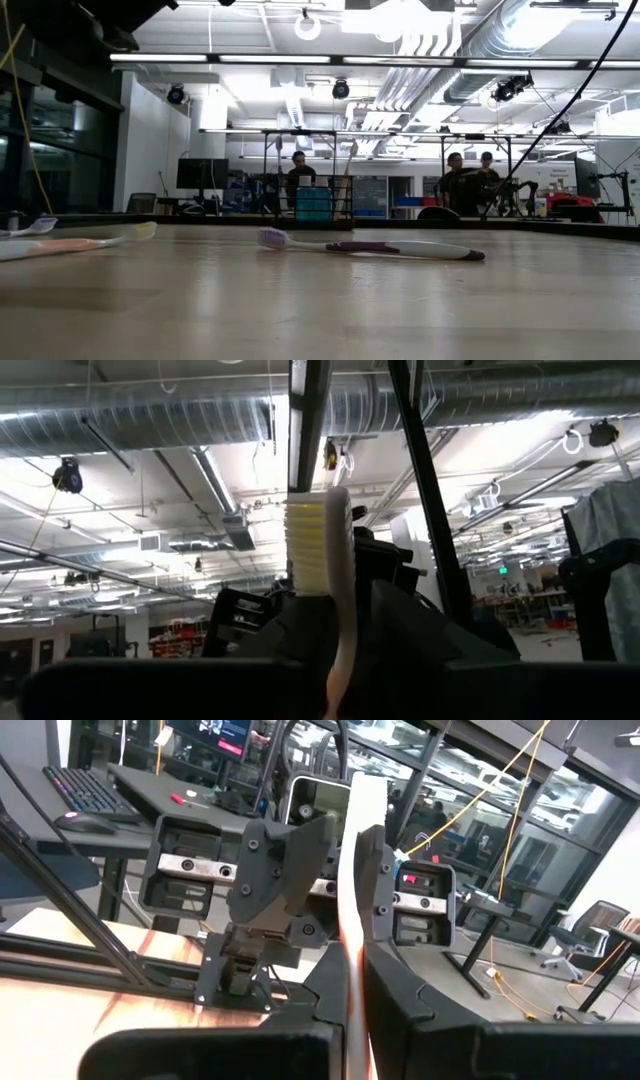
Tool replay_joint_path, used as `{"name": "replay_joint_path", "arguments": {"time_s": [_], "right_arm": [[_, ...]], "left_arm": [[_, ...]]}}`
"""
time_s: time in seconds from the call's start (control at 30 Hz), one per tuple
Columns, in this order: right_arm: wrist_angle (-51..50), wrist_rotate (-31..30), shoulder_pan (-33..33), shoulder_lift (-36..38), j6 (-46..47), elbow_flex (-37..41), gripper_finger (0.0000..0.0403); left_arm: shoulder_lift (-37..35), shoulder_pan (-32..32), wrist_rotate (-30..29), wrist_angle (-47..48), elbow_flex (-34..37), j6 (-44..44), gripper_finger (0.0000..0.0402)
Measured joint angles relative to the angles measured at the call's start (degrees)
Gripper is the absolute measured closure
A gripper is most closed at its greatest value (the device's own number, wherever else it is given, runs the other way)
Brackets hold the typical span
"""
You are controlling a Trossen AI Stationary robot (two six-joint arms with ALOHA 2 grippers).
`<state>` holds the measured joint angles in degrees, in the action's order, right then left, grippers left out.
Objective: Pick & Place toothbrushing station
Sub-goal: Put the top orange toothbrush into the wire organizer
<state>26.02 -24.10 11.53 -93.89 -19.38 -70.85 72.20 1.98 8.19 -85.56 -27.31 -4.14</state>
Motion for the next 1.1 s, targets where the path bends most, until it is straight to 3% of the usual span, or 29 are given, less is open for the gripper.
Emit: {"name": "replay_joint_path", "arguments": {"time_s": [0.17,0.57,0.87,1.1], "right_arm": [[0.0,0.2,0.0,0.0,-0.2,0.0,0.0394],[0.0,1.3,-0.1,0.0,0.0,0.0,0.0374],[0.3,1.4,-0.1,0.0,-2.3,0.0,0.0321],[-0.3,-9.4,1.3,0.8,-8.3,0.0,0.0282]], "left_arm": [[0.0,0.0,0.0,0.1,0.0,0.3,0.0389],[0.0,0.0,0.1,0.5,0.0,0.2,0.0396],[0.0,0.0,0.0,1.8,0.1,0.5,0.0396],[0.0,-3.4,-2.1,5.9,0.1,1.3,0.0396]]}}
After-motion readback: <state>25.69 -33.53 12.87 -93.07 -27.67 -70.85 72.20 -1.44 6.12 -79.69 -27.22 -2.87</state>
